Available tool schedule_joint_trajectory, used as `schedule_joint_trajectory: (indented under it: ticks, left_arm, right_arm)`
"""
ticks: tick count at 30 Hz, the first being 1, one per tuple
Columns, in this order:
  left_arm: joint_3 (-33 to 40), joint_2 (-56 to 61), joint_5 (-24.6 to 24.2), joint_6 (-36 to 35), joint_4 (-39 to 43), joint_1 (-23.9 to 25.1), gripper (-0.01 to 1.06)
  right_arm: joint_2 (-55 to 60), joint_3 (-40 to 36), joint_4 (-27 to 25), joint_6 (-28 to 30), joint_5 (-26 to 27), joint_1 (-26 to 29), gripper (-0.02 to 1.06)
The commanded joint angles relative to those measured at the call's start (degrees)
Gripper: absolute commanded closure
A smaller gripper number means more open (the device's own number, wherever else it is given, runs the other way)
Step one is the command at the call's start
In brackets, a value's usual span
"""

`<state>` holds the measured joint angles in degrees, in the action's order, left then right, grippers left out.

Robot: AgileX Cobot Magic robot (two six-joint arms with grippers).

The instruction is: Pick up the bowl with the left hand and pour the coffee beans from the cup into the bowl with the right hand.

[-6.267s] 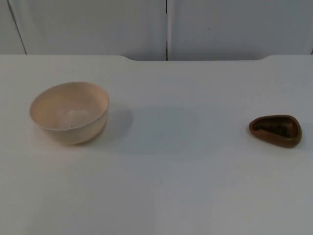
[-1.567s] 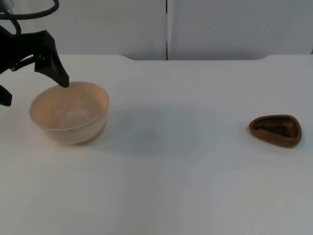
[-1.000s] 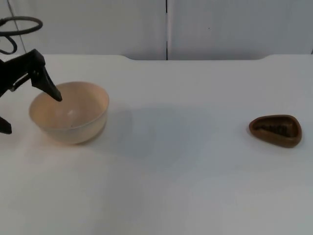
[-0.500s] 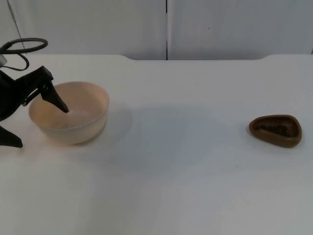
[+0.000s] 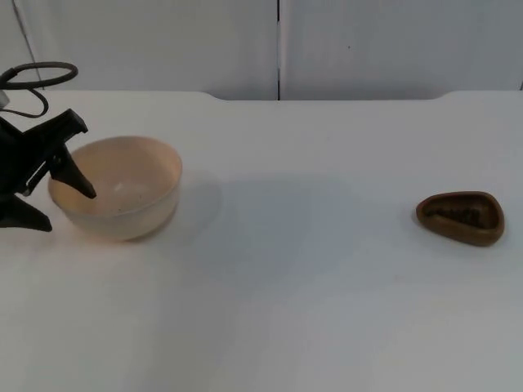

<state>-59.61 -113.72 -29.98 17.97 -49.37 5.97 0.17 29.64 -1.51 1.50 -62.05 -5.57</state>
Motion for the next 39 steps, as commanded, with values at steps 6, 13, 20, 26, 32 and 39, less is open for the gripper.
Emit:
schedule_joint_trajectory:
  ticks: [6, 13, 20, 26, 32, 39]
  left_arm:
    - [-0.2, 0.0, 0.4, 0.2, -1.0, 0.1, 0.79]
    - [-0.2, 0.0, -0.9, 0.2, -1.0, 0.1, 0.98]
    - [-0.2, 0.3, -3.6, 0.2, -0.8, 0.1, 1.01]
    - [-0.2, 2.8, -5.9, 0.2, 0.4, -2.0, 1.05]
    - [-0.2, 7.0, -6.2, -4.4, 5.7, -7.4, 1.05]
    - [-0.2, 9.8, -6.3, -16.0, 19.4, -14.6, 1.05]
  right_arm:
    - [-0.2, -0.1, -0.1, 0.6, 0.2, 0.4, -0.01]
    - [-0.2, -0.1, -0.1, 0.6, 0.2, 0.4, -0.01]
    - [-0.2, -0.1, -0.1, 0.6, 0.2, 0.4, -0.01]
    - [-0.2, -0.1, -0.1, 0.6, 0.2, 0.4, -0.01]
    - [-0.2, -0.1, -0.1, 0.6, 0.2, 0.4, -0.01]
    - [-0.2, -0.1, -0.1, 0.6, 0.2, 0.4, -0.01]
